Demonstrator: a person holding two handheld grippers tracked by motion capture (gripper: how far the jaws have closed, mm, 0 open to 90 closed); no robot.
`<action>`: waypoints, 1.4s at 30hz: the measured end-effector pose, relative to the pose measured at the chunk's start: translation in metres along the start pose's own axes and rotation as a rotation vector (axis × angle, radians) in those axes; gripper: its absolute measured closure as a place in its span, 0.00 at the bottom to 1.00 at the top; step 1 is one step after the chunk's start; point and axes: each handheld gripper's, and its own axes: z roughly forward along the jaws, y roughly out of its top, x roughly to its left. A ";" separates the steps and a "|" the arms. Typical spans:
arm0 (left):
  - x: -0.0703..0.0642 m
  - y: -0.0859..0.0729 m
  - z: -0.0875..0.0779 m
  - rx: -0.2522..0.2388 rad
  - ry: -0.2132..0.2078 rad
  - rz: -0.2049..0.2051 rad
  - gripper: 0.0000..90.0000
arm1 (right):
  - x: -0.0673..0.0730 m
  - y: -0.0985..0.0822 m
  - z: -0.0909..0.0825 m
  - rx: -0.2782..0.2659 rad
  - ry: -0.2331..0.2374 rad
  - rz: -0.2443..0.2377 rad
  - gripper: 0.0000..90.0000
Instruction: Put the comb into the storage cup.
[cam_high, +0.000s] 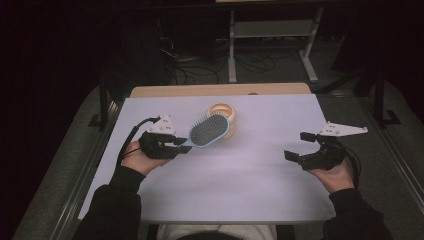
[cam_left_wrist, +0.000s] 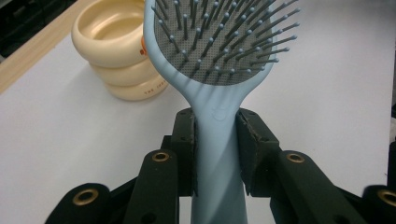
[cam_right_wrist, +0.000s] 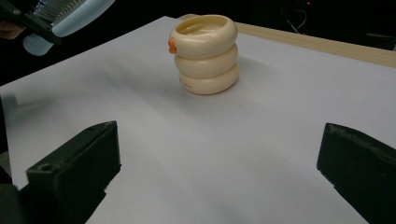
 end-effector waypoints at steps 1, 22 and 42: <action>0.000 0.001 -0.001 -0.003 0.001 -0.002 0.78 | 0.001 0.001 0.000 0.000 0.003 -0.001 0.00; 0.000 0.031 0.000 -0.055 0.018 0.041 0.78 | 0.013 0.015 0.008 0.016 0.046 -0.031 0.00; 0.000 0.048 0.000 -0.069 0.050 0.061 0.78 | 0.024 0.041 0.022 0.007 0.091 -0.053 0.00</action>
